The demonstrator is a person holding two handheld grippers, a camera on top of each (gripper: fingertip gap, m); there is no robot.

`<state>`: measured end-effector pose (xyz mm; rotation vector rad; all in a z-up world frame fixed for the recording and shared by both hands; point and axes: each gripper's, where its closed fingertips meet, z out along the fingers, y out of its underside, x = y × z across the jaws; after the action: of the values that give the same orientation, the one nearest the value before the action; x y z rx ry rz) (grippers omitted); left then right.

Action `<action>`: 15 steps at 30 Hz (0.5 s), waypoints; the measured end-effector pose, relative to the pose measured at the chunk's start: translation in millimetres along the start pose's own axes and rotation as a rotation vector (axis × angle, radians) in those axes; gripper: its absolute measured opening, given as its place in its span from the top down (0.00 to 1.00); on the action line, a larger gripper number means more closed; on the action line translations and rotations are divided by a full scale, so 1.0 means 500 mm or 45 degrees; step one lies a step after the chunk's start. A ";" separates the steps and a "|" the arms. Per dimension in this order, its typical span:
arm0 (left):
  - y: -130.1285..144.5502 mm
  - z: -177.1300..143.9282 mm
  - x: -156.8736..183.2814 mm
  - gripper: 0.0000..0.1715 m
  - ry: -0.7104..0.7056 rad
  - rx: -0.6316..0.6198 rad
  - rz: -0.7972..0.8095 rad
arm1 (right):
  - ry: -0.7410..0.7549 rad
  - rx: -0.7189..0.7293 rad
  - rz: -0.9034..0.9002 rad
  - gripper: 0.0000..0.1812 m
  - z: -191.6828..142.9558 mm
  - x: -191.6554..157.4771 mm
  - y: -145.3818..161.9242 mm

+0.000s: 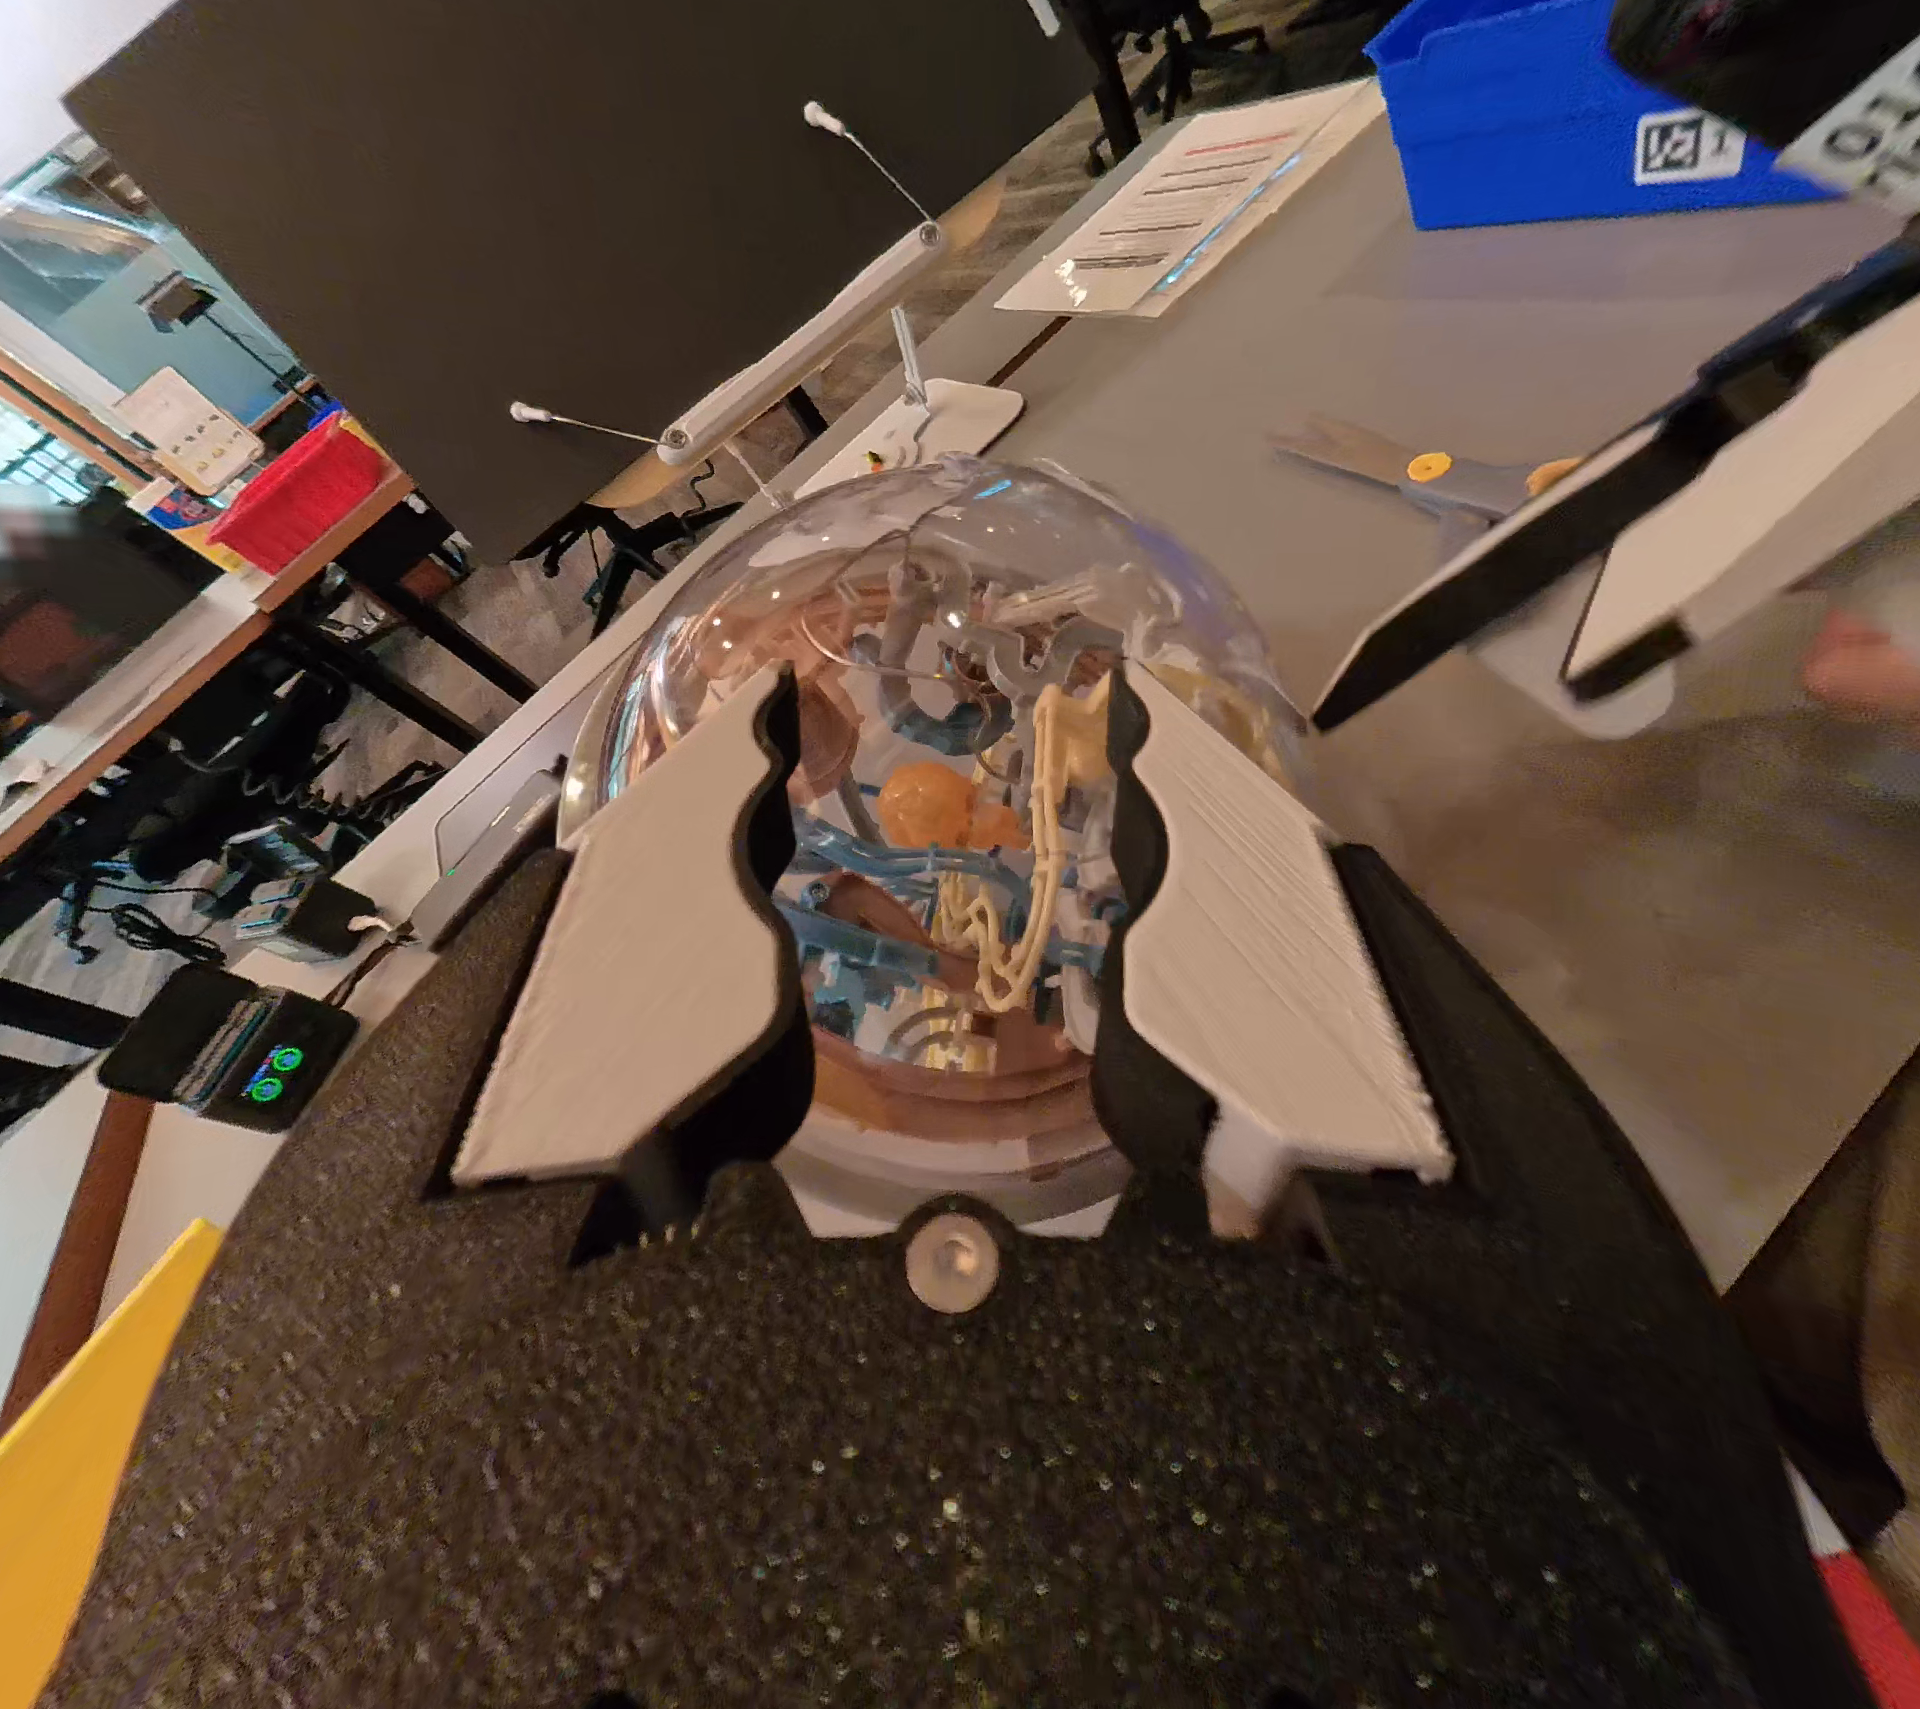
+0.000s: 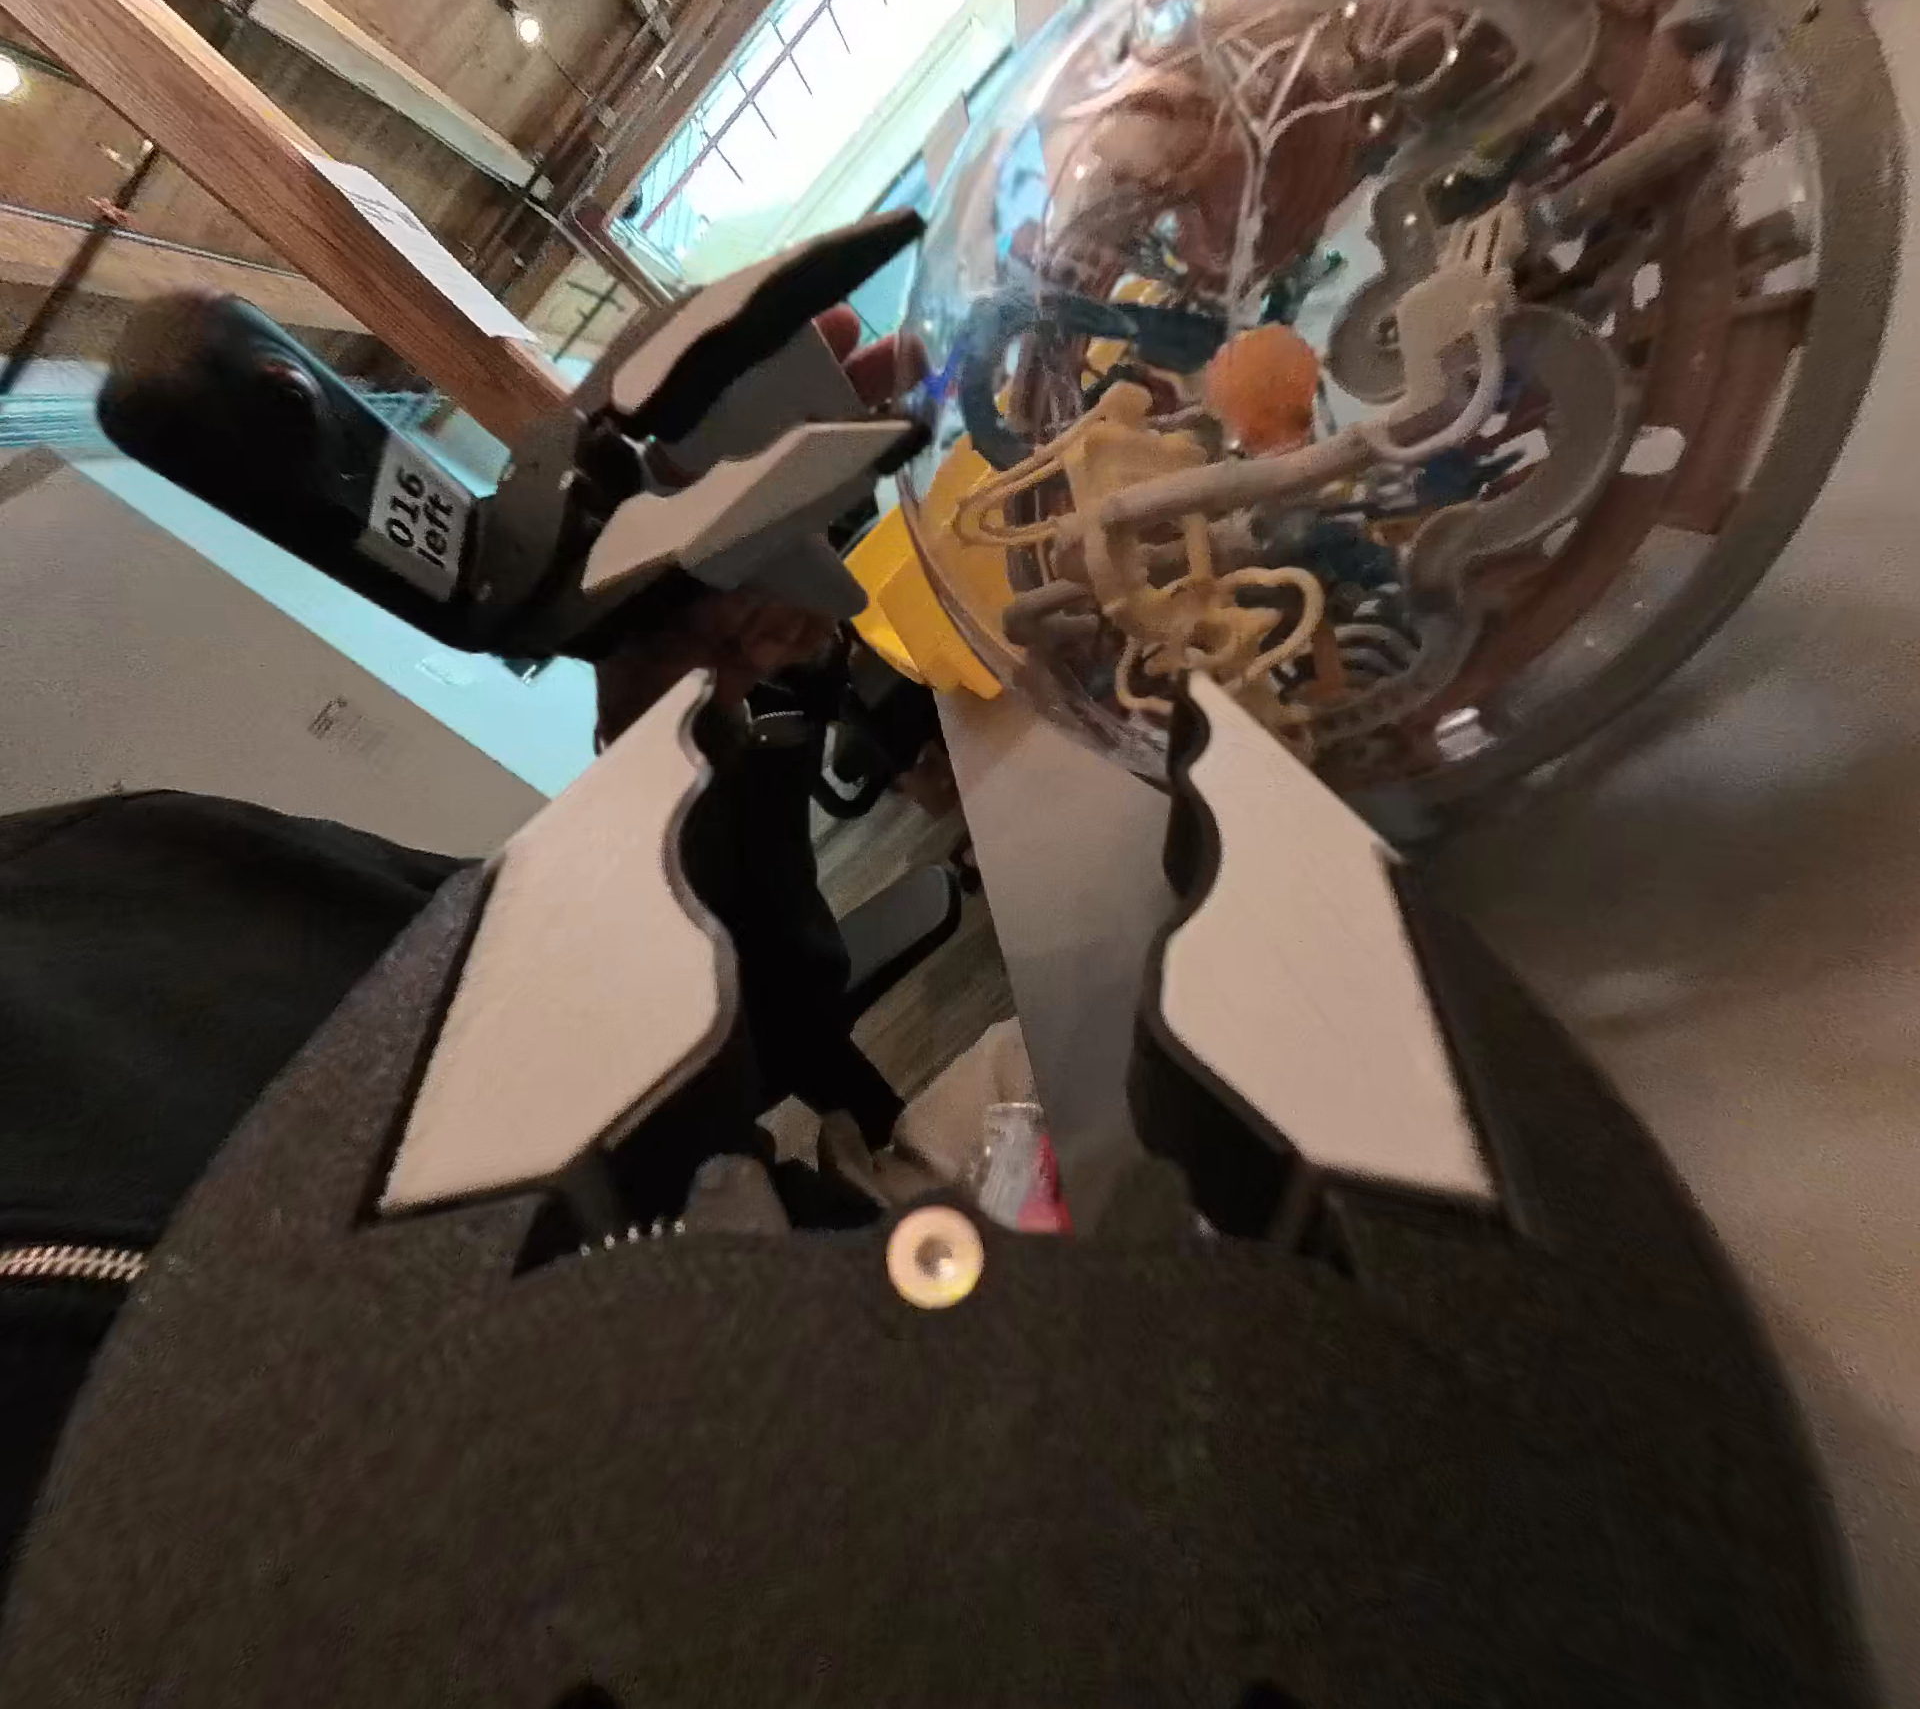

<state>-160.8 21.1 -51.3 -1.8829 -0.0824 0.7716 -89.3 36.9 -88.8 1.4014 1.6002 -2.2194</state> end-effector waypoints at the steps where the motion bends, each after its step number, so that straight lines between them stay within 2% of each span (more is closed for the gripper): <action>1: 0.001 0.001 -0.001 0.67 -0.012 -0.002 0.020 | -0.001 0.025 -0.010 0.54 -0.003 -0.002 -0.008; 5: -0.003 0.003 0.008 0.66 0.002 0.012 0.047 | 0.139 -0.006 -0.095 0.54 -0.003 0.039 0.002; 8: 0.000 -0.001 0.007 0.66 0.015 -0.011 0.075 | 0.137 -0.015 -0.112 0.54 0.007 0.040 0.011; 12: 0.000 -0.012 -0.044 0.65 -0.074 0.000 0.000 | 0.197 -0.059 -0.181 0.54 0.013 0.051 0.026; 15: -0.008 -0.028 -0.102 0.65 -0.183 0.111 -0.084 | 0.263 -0.060 -0.300 0.54 0.021 0.052 0.027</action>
<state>-192.4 -8.6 -20.5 -1.7325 -0.1972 0.8512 -103.7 33.5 -116.2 1.5466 1.9649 -2.1992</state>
